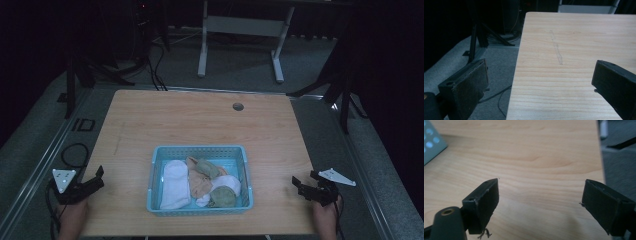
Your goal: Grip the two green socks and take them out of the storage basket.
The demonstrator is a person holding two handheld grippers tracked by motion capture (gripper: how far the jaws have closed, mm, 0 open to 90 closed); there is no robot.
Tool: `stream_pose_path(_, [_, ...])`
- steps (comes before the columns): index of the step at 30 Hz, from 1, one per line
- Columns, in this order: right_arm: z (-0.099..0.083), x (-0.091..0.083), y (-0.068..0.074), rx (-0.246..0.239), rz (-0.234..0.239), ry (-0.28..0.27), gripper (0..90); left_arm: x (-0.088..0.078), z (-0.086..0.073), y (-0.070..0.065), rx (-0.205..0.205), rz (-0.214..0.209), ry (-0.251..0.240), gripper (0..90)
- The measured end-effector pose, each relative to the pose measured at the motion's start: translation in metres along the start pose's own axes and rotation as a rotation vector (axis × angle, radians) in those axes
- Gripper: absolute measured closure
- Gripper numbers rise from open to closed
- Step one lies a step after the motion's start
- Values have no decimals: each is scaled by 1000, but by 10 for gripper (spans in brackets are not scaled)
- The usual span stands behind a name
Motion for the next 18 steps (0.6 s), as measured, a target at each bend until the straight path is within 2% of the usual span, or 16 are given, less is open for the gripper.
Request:
stream_pose_path(2, [-1,3,-1,15,16,38,143,0,0,0,-13,-10,-3,3])
stream_pose_path(5, [-1,2,-1,18,17,35,143,-1,0,0,-6,-14,-14,3])
stream_pose_path(7, [-1,2,-1,18,14,33,142,-3,1,-2,9,-8,-33,3])
stream_pose_path(11, [-2,4,1,-1,14,53,120,-3,0,-4,38,-6,-28,3])
stream_pose_path(14, [-3,5,4,-31,32,67,120,-2,0,-5,48,-12,-20,3])
stream_pose_path(16, [-4,5,5,-40,77,90,123,-3,0,-5,47,-13,-22,3])
stream_pose_path(18, [-4,3,7,-56,95,73,129,-3,0,-4,44,-14,-25,3])
Point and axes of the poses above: each handheld gripper's, and its own axes: x roughly forward along the jaws, z roughly out of its top, y roughly to its left, the point moved 6 cm from there along x, roughly forward along the jaws, and after that the axes turned 4 degrees about -z, right-handed, at the moved point
